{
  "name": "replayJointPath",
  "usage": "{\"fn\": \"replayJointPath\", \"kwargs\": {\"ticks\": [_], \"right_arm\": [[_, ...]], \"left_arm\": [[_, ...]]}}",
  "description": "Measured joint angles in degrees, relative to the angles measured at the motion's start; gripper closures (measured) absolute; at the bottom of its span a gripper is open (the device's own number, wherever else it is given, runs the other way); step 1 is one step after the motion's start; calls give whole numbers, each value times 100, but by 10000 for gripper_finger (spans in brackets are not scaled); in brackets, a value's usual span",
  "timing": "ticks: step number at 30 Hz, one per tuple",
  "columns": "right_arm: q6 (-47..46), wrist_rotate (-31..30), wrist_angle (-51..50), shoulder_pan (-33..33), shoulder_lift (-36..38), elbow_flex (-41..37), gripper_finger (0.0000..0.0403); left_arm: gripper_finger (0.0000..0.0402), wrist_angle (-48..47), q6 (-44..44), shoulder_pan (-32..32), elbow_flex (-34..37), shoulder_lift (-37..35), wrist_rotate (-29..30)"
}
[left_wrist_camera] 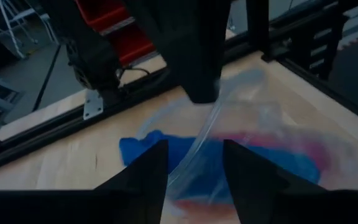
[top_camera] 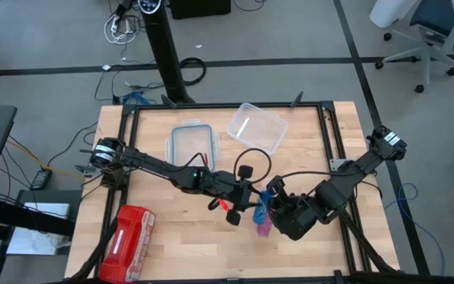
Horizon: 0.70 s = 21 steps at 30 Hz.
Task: Roll bandage
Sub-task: Put the blue bandage into the transparent zip bag
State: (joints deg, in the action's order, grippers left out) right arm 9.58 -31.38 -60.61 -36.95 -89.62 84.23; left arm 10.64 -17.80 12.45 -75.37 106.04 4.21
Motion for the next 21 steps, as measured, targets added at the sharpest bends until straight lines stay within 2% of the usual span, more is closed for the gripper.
{"fn": "replayJointPath", "kwargs": {"ticks": [4, 8, 9, 14, 21], "right_arm": [[1, 51, 86, 2, 0, 0, 403], [5, 79, 188, 7, 0, 0, 403], [5, 79, 195, 7, 0, 0, 403], [-354, 99, 204, 29, 0, 0, 401], [-2465, -223, -324, 71, 190, 0, 357]], "left_arm": [[283, -126, -2, -2, 0, 0, 117], [374, -206, 2, 2, 0, 0, 385], [386, -198, 18, 2, 0, 0, 392], [398, -114, 0, 2, 0, 0, 458], [400, -203, -447, 79, 0, 4, 973]]}}
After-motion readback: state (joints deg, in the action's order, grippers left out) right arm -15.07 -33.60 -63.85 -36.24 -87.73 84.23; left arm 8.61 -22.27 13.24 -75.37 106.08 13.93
